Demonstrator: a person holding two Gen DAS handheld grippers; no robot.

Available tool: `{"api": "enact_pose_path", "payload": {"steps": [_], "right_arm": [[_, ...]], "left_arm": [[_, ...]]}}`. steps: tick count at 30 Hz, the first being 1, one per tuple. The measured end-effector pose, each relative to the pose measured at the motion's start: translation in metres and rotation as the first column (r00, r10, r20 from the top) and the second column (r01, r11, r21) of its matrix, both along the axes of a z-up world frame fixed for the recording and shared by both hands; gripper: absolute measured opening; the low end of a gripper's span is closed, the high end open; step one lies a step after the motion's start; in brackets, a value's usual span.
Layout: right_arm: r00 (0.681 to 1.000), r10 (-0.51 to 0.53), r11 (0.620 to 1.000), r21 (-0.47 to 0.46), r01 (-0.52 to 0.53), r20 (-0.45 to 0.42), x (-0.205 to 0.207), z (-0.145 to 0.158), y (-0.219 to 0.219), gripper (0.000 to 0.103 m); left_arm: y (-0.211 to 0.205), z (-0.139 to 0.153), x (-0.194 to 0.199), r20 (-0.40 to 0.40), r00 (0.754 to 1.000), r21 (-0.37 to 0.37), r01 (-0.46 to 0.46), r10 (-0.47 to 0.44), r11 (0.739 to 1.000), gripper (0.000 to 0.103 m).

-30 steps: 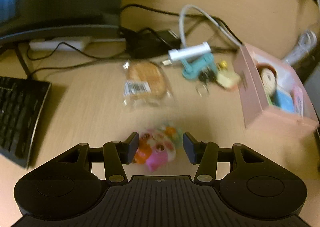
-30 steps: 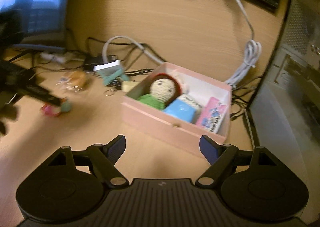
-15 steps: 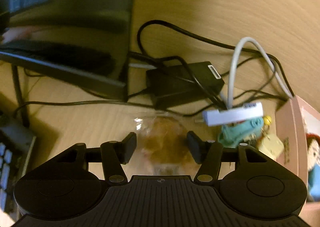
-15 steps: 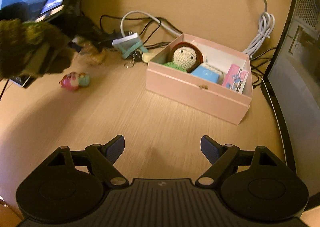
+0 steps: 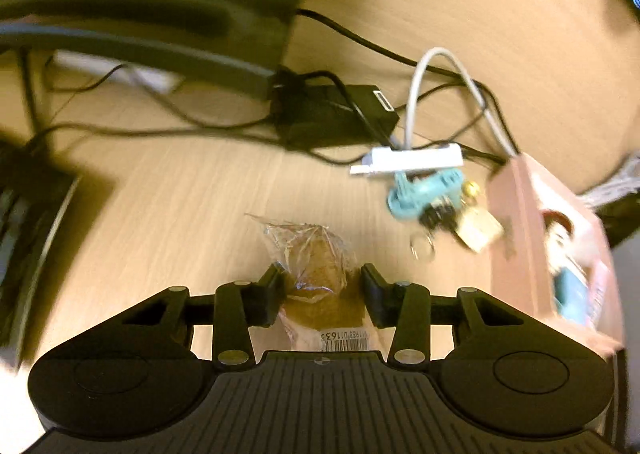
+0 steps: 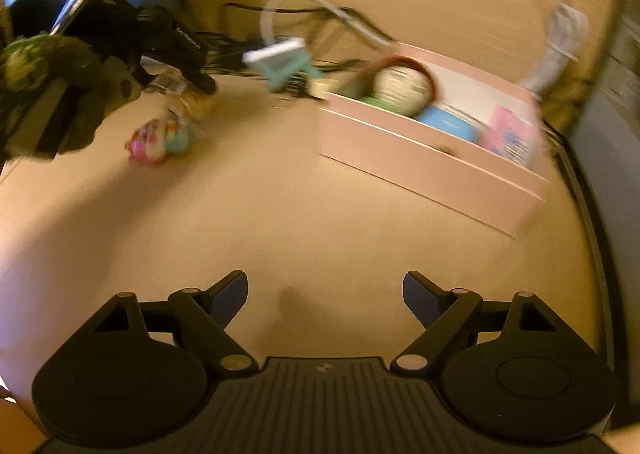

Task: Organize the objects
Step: 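Move the left gripper to the wrapped bread roll and grasp it, then lift the bread roll while the right gripper grasps the pink cat figurine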

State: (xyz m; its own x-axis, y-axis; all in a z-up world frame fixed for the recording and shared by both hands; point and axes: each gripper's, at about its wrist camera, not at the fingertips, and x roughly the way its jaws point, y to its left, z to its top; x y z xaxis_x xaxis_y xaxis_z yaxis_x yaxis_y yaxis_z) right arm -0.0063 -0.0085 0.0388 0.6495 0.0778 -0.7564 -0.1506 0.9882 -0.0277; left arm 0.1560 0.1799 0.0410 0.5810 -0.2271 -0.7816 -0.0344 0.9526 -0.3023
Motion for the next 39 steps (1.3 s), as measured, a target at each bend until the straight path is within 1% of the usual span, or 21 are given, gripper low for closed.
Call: {"api": "enact_pose_path", "payload": {"steps": [3, 7, 10, 13, 15, 16, 17, 18, 19, 20, 21, 22, 25, 28, 32, 34, 36, 37, 39], "right_arm": [[0.994, 0.108, 0.994, -0.004, -0.108, 0.031, 0.02, 0.0, 0.026, 0.086], [0.972, 0.227, 0.974, 0.007, -0.228, 0.067, 0.05, -0.001, 0.056, 0.086], [0.956, 0.28, 0.96, 0.006, -0.281, 0.083, 0.074, -0.005, 0.083, 0.086], [0.944, 0.32, 0.947, 0.013, -0.322, 0.075, 0.096, -0.011, 0.106, 0.083], [0.937, 0.346, 0.938, 0.016, -0.347, 0.059, 0.107, -0.015, 0.117, 0.072], [0.934, 0.353, 0.935, 0.012, -0.354, 0.049, 0.113, -0.017, 0.123, 0.069], [0.934, 0.355, 0.935, 0.005, -0.355, 0.037, 0.117, -0.019, 0.127, 0.06], [0.934, 0.355, 0.935, 0.003, -0.355, 0.025, 0.121, -0.02, 0.13, 0.048], [0.936, 0.351, 0.936, 0.006, -0.351, 0.014, 0.125, -0.022, 0.131, 0.042], [0.939, 0.344, 0.939, 0.008, -0.344, 0.009, 0.126, -0.022, 0.13, 0.03], [0.942, 0.335, 0.942, 0.007, -0.335, 0.008, 0.126, -0.022, 0.128, 0.023], [0.946, 0.325, 0.946, 0.007, -0.325, 0.008, 0.125, -0.022, 0.124, 0.022], [0.957, 0.289, 0.957, 0.009, -0.29, 0.005, 0.12, -0.02, 0.105, 0.021], [0.973, 0.23, 0.973, 0.005, -0.23, 0.006, 0.109, -0.016, 0.076, 0.021], [0.984, 0.173, 0.984, 0.047, -0.174, 0.031, 0.097, -0.004, 0.046, 0.021], [0.985, 0.17, 0.982, 0.082, -0.172, 0.035, 0.094, 0.0, 0.042, 0.022], [0.984, 0.177, 0.976, 0.121, -0.179, 0.026, 0.095, 0.002, 0.044, 0.033], [0.983, 0.183, 0.974, 0.135, -0.184, 0.022, 0.094, 0.002, 0.046, 0.036], [0.979, 0.203, 0.966, 0.161, -0.201, 0.008, 0.092, 0.004, 0.051, 0.047]], "left_arm": [[0.012, 0.005, -0.036, 0.004, 1.0, -0.007, -0.002, 0.002, 1.0, 0.045], [0.033, 0.003, -0.075, -0.031, 0.999, -0.005, -0.023, 0.023, 1.0, 0.045], [0.054, -0.003, -0.095, -0.066, 0.995, 0.002, -0.072, 0.072, 0.997, 0.045], [0.073, -0.005, -0.106, -0.082, 0.99, -0.022, -0.117, 0.114, 0.993, 0.045], [0.081, -0.003, -0.112, -0.081, 0.989, -0.026, -0.126, 0.124, 0.992, 0.045], [0.082, -0.003, -0.114, -0.08, 0.989, -0.026, -0.125, 0.123, 0.992, 0.045], [0.083, -0.003, -0.114, -0.079, 0.989, -0.028, -0.124, 0.122, 0.992, 0.045], [0.084, -0.003, -0.116, -0.08, 0.99, -0.029, -0.12, 0.118, 0.992, 0.046], [0.083, -0.004, -0.116, -0.08, 0.99, -0.029, -0.116, 0.113, 0.993, 0.046], [0.083, -0.004, -0.117, -0.08, 0.991, -0.027, -0.112, 0.109, 0.993, 0.046], [0.082, -0.004, -0.117, -0.078, 0.991, -0.025, -0.108, 0.105, 0.994, 0.046], [0.08, -0.005, -0.117, -0.079, 0.992, -0.023, -0.103, 0.101, 0.994, 0.046], [0.072, -0.007, -0.113, -0.08, 0.994, -0.021, -0.079, 0.078, 0.997, 0.046], [0.061, -0.008, -0.11, -0.079, 0.996, -0.027, -0.048, 0.045, 0.998, 0.045], [0.041, -0.008, -0.112, -0.069, 0.998, -0.025, 0.002, -0.004, 1.0, 0.045], [0.034, -0.007, -0.117, -0.063, 0.998, -0.014, 0.021, -0.022, 1.0, 0.046], [0.03, -0.007, -0.118, -0.064, 0.997, -0.012, 0.037, -0.038, 0.999, 0.046], [0.03, -0.007, -0.118, -0.068, 0.997, -0.015, 0.039, -0.04, 0.999, 0.046], [0.033, -0.006, -0.115, -0.078, 0.996, -0.033, 0.038, -0.041, 0.999, 0.045]]}}
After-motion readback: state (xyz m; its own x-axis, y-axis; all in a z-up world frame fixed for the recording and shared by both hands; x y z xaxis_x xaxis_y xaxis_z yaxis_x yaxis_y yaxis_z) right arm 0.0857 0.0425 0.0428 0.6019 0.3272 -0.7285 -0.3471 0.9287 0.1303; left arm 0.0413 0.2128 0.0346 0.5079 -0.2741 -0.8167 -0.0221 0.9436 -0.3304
